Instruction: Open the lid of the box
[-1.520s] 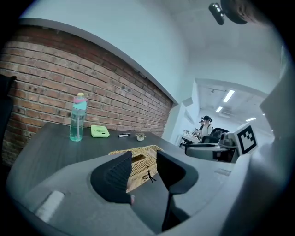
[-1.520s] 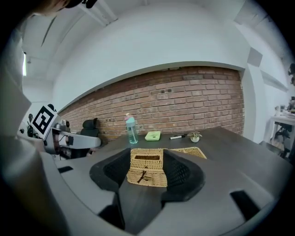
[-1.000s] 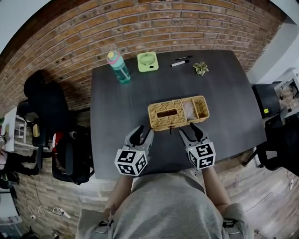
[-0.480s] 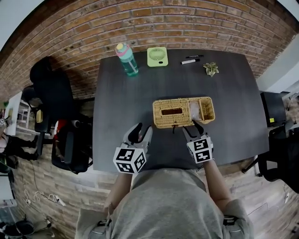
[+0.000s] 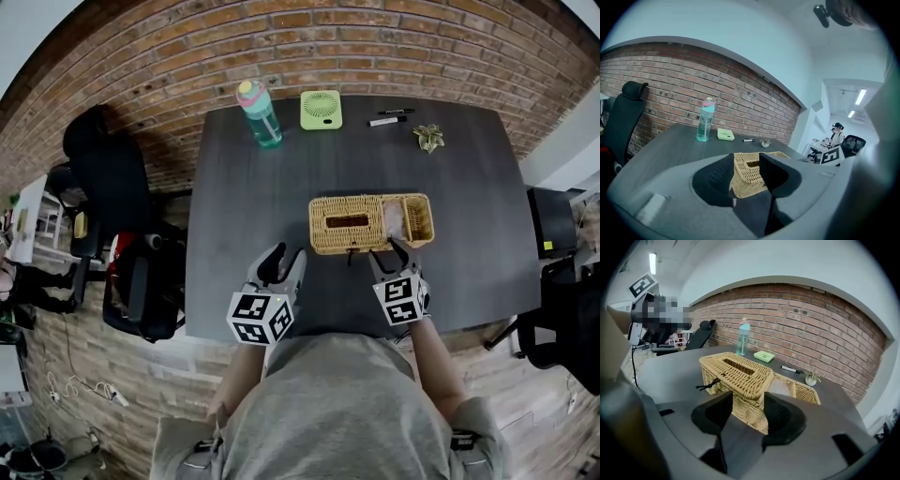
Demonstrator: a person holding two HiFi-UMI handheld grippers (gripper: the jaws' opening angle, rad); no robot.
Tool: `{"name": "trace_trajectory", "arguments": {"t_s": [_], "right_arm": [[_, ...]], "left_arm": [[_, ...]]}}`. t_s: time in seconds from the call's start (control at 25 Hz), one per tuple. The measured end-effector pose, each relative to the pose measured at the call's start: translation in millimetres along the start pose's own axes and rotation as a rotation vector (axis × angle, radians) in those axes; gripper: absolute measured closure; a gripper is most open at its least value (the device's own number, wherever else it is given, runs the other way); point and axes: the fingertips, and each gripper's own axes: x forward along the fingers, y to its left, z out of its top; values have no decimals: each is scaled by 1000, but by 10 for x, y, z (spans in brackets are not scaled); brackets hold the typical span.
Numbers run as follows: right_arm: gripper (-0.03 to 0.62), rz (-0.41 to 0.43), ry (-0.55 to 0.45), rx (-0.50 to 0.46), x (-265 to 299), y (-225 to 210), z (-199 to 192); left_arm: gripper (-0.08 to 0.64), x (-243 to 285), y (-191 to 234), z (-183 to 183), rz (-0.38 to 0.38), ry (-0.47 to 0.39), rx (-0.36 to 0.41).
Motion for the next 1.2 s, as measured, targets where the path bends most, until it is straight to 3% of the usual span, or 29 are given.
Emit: {"name": "trace_trajectory", "arguments": {"t_s": [0.72,1.2], "right_arm": [[388,6,-4,-21,-2,-64,67],[388,-2,-118,-9,-161,-223,471]], "left_arm": [[397,-3,-26,-12,-7,0,11],[397,6,-13,-15,1,-1,7]]}}
